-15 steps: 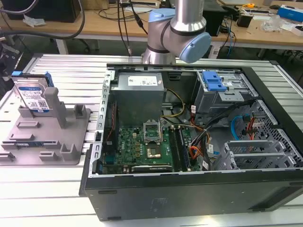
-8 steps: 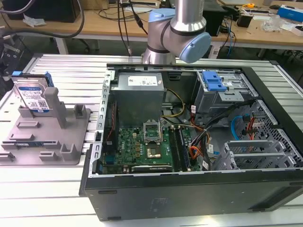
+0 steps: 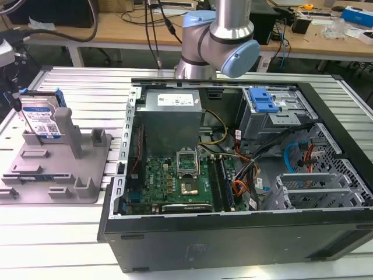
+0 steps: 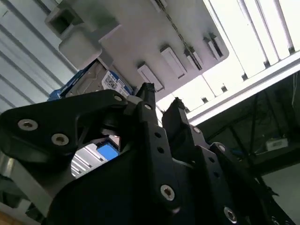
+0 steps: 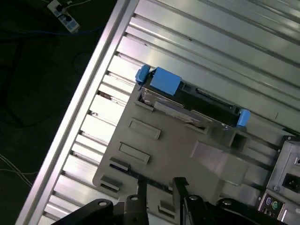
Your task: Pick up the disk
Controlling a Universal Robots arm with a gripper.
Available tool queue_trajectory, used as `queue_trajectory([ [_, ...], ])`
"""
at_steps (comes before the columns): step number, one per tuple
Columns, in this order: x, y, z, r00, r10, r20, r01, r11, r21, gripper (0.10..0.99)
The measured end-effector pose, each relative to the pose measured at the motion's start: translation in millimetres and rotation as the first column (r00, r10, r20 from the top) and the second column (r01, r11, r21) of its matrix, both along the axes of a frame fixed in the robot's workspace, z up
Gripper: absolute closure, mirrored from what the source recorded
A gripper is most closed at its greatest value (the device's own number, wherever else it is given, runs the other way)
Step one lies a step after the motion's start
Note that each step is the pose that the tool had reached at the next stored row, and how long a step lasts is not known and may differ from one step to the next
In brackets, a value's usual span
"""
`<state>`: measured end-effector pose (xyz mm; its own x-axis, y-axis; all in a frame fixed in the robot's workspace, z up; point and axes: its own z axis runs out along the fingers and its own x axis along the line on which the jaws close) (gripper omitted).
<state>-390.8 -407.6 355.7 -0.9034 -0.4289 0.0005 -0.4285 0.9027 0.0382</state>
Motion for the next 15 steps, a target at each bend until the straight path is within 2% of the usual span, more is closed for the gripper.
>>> queue_trajectory([
  [2,0.0,0.0,-0.1,0.9988,0.049,0.0001,-0.049,0.9988,0.0,0.671],
  [5,0.0,0.0,-0.4,0.9934,0.115,0.0,-0.115,0.9934,0.0,0.482],
  [7,0.0,0.0,-0.5,0.9877,0.156,0.0,-0.156,0.9877,0.0,0.482],
  [10,0.0,0.0,-0.8,0.9731,0.23,0.0,-0.23,0.9731,0.0,0.482],
  [15,0.1,0.0,-1.4,0.9399,0.341,0.0,-0.341,0.9399,0.0,0.482],
])
